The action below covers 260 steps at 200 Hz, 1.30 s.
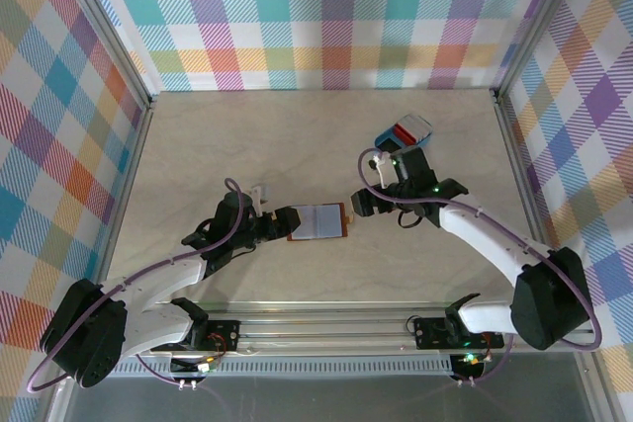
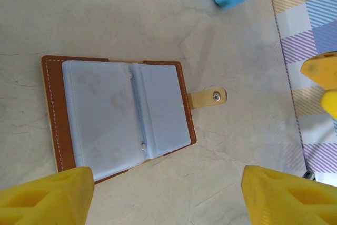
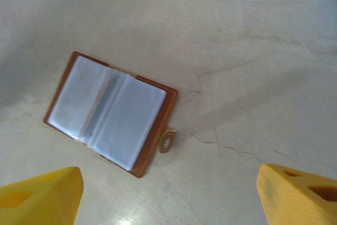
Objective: Put the credit cards into the card holder
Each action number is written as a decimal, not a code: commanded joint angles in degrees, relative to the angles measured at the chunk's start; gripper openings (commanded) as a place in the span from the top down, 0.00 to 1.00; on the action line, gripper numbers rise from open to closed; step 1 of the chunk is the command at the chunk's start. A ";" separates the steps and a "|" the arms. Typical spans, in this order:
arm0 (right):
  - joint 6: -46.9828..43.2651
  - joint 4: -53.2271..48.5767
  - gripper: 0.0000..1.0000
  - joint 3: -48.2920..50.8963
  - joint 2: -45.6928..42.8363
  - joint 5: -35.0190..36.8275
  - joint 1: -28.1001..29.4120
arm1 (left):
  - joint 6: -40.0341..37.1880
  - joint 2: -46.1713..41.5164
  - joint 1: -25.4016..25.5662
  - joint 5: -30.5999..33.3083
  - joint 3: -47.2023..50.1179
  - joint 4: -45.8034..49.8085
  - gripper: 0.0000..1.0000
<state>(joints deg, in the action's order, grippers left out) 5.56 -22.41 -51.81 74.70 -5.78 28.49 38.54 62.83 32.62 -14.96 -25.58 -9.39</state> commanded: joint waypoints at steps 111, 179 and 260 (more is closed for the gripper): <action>-38.31 0.25 0.05 -22.86 22.40 8.89 -15.50 | -5.80 9.39 0.60 -7.71 -0.73 -17.71 0.26; -52.45 5.56 0.04 -36.30 40.43 18.41 -17.37 | -10.22 10.24 -0.95 -8.78 -3.48 -12.26 0.24; -58.59 11.90 0.13 -42.97 49.05 23.97 -18.90 | -11.22 14.68 -1.77 -11.57 -7.28 -10.48 0.24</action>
<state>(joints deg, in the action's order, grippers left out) -49.60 -13.78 -92.33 121.99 15.77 9.96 28.82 76.62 31.35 -24.64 -31.03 -20.88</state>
